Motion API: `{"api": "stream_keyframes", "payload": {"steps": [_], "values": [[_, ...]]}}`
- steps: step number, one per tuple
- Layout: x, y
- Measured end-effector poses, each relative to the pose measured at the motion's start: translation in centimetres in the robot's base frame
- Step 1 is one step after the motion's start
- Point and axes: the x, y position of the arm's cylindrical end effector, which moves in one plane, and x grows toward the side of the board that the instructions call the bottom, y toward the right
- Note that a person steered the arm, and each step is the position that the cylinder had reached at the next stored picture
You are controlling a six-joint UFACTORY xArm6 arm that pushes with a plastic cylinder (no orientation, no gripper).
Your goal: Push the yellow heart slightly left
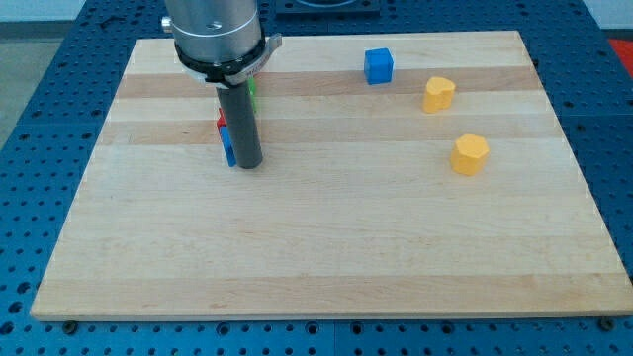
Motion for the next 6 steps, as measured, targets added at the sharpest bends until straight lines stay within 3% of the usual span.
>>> {"api": "stream_keyframes", "payload": {"steps": [2,3,4,6], "values": [[1.2,2.2],[2.0,6.9],[-1.2,9.5],[-2.8,20.4]]}}
